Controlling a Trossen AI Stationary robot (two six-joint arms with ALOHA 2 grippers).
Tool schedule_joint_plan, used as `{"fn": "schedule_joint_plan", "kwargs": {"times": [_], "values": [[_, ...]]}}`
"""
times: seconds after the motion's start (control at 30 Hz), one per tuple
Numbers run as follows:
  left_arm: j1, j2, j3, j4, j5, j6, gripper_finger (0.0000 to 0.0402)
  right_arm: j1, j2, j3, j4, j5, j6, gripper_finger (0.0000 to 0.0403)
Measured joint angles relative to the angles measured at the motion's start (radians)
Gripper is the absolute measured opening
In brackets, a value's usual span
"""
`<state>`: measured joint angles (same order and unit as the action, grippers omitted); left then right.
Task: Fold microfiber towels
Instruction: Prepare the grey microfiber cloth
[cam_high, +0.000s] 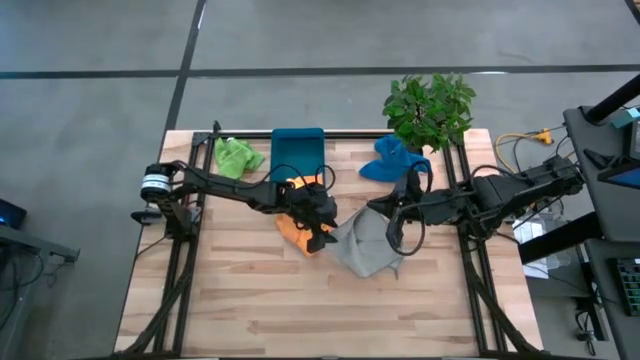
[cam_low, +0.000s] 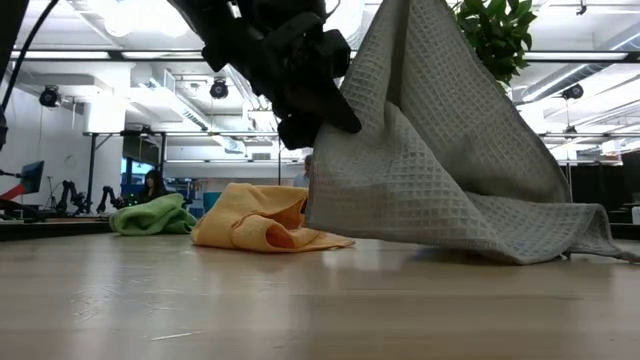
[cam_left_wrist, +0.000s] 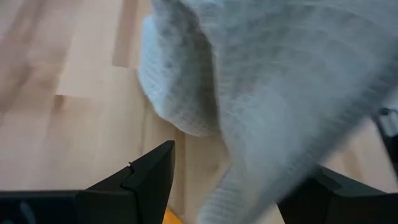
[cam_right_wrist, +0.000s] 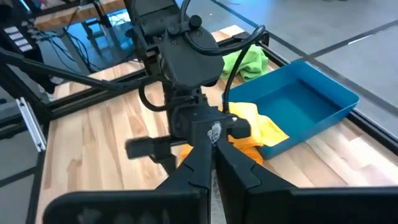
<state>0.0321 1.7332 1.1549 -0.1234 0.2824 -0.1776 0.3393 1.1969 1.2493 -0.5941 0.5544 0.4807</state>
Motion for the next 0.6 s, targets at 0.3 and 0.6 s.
{"fn": "schedule_joint_plan", "kwargs": {"times": [0.3, 0.6], "values": [[0.0, 0.0, -0.033, -0.032, 0.026, 0.019, 0.0226, 0.0, 0.0, 0.04, -0.037, 0.037, -0.022, 0.0009], [-0.001, 0.0, -0.117, 0.036, 0.03, -0.029, 0.0216, 0.0, 0.0, 0.04, -0.039, 0.042, -0.022, 0.0009]]}}
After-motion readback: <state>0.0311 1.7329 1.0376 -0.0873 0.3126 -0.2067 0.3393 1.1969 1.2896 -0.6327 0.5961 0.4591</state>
